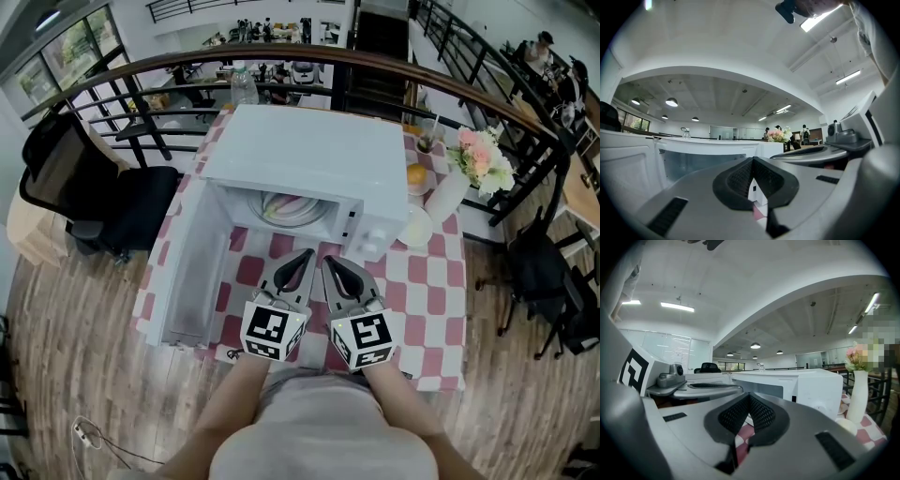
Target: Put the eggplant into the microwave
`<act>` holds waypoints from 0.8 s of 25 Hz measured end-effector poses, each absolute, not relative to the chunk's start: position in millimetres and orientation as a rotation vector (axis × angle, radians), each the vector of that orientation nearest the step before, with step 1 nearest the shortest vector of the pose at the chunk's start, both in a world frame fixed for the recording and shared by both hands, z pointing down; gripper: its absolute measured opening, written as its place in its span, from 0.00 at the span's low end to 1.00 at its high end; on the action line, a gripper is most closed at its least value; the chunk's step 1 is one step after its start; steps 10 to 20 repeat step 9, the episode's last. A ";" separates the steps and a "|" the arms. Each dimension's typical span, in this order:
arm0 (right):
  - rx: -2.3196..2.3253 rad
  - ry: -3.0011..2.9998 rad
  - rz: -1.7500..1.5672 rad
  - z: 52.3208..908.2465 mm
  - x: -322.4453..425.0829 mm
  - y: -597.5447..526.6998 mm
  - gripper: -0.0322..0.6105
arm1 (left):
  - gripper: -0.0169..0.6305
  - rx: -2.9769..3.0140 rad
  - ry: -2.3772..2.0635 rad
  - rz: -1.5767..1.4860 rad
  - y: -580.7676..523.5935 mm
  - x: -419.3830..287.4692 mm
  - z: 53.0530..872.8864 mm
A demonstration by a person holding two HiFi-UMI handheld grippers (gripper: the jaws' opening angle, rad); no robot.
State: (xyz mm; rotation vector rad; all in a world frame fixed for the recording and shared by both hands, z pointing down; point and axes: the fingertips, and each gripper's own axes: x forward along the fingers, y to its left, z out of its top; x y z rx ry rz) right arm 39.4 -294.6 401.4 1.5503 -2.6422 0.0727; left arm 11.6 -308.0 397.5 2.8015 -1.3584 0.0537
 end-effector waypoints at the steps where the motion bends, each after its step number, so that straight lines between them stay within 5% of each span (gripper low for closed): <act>1: 1.554 -2.641 0.072 401.0 39.6 -294.8 0.09 | 0.03 2.803 -1.361 0.059 -307.9 11.7 397.7; 20: 1.578 -2.625 0.078 400.9 43.9 -296.7 0.09 | 0.03 2.780 -1.385 0.118 -309.3 12.2 402.6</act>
